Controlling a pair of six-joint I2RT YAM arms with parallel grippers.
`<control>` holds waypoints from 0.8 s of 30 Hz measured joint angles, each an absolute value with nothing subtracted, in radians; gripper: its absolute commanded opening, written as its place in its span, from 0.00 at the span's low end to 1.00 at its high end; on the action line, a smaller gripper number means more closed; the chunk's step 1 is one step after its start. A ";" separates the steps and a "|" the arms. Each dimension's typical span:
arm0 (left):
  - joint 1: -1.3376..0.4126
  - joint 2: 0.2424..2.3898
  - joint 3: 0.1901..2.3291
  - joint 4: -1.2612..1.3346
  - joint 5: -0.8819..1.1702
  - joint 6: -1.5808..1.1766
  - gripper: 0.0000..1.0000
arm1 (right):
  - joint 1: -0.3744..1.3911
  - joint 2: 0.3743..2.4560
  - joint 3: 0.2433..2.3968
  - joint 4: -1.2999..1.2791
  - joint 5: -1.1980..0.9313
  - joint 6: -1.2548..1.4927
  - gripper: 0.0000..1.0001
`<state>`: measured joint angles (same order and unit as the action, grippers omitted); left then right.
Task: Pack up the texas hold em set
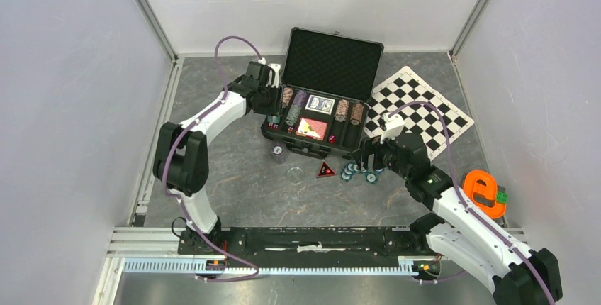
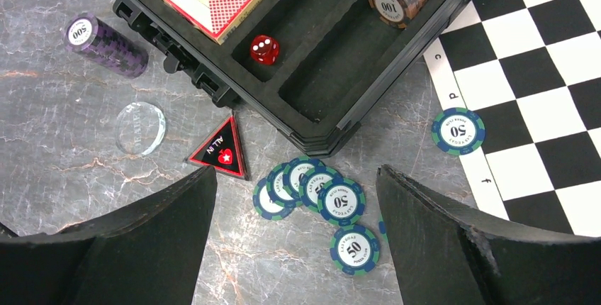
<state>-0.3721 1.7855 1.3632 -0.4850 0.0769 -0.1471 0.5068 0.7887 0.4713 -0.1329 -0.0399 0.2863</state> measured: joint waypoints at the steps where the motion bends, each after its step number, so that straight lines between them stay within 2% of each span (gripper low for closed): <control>1: -0.376 1.787 1.363 -0.478 0.075 -0.141 0.24 | 0.507 0.789 0.473 -0.133 -0.040 0.286 0.89; 5: -0.397 1.791 1.363 -0.432 0.056 -0.112 0.28 | 0.507 0.796 0.478 -0.133 -0.036 0.286 0.89; 12: -0.428 1.834 1.369 -0.424 -0.022 -0.065 0.43 | 0.507 0.809 0.479 -0.133 -0.030 0.286 0.89; 15: -0.430 1.845 1.369 -0.425 -0.049 -0.058 0.64 | 0.507 0.809 0.479 -0.133 -0.026 0.286 0.89; 17: -0.431 1.853 1.369 -0.424 -0.060 -0.053 0.99 | 0.507 0.809 0.479 -0.133 -0.025 0.286 0.89; 24: -0.427 1.855 1.376 -0.416 -0.106 -0.038 0.99 | 0.507 0.809 0.479 -0.133 -0.022 0.287 0.89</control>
<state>-0.4267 1.8549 1.3758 -0.4164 -0.1059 -0.0383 0.5068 0.8089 0.4786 -0.1333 -0.0216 0.2867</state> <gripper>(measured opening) 0.993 0.887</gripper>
